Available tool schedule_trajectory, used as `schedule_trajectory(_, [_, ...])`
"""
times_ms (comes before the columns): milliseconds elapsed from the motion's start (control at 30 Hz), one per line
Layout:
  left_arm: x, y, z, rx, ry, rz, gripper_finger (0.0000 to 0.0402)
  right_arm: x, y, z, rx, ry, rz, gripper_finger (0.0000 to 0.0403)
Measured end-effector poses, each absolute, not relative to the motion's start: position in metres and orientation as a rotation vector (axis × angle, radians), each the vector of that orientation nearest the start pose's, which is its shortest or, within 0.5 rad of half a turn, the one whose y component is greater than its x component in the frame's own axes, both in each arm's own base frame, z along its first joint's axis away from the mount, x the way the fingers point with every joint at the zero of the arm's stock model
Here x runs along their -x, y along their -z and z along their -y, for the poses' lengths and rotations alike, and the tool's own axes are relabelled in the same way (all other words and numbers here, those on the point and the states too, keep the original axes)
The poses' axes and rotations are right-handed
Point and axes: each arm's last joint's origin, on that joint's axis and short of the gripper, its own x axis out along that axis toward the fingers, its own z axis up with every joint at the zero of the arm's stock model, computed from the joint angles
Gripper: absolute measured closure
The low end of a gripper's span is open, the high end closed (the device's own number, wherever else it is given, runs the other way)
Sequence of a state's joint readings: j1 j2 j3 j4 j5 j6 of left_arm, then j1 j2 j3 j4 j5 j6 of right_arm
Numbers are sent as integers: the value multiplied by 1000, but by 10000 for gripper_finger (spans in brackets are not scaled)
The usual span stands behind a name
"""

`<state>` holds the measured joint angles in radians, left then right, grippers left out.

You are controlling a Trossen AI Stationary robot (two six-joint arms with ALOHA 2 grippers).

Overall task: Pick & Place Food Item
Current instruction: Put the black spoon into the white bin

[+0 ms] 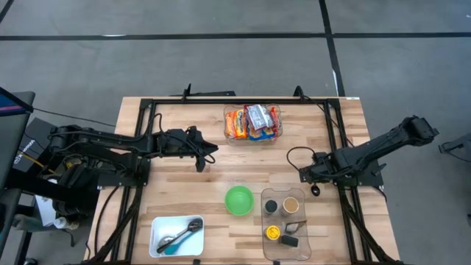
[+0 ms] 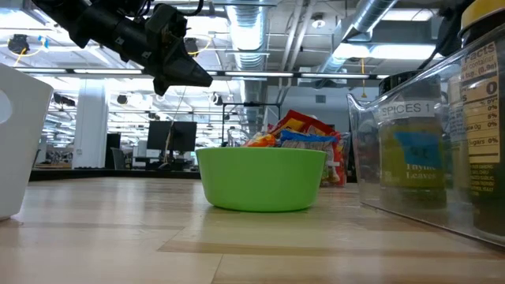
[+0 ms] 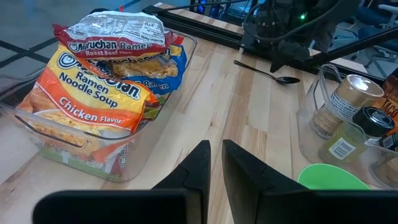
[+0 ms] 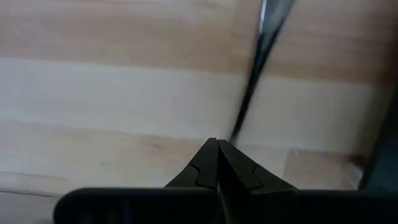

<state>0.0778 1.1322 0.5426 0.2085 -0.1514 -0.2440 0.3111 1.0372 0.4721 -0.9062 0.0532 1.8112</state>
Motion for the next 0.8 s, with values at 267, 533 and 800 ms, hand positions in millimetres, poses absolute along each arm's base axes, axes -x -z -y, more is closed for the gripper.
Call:
schedule_trajectory(267, [-233,-220,-23,226,-272,-350,367,-129,-150,-42,-1218,1113,-1202,403])
schedule_trajectory(533, [-233,-220,-23,226,-272,-350,367,-129,-151,-42,-1220,1113,-1200,402])
schedule_trajectory(800, [-233,-221,-23,226,-272,-350,367,-129,-150,-42,-1218,1116,-1199,350])
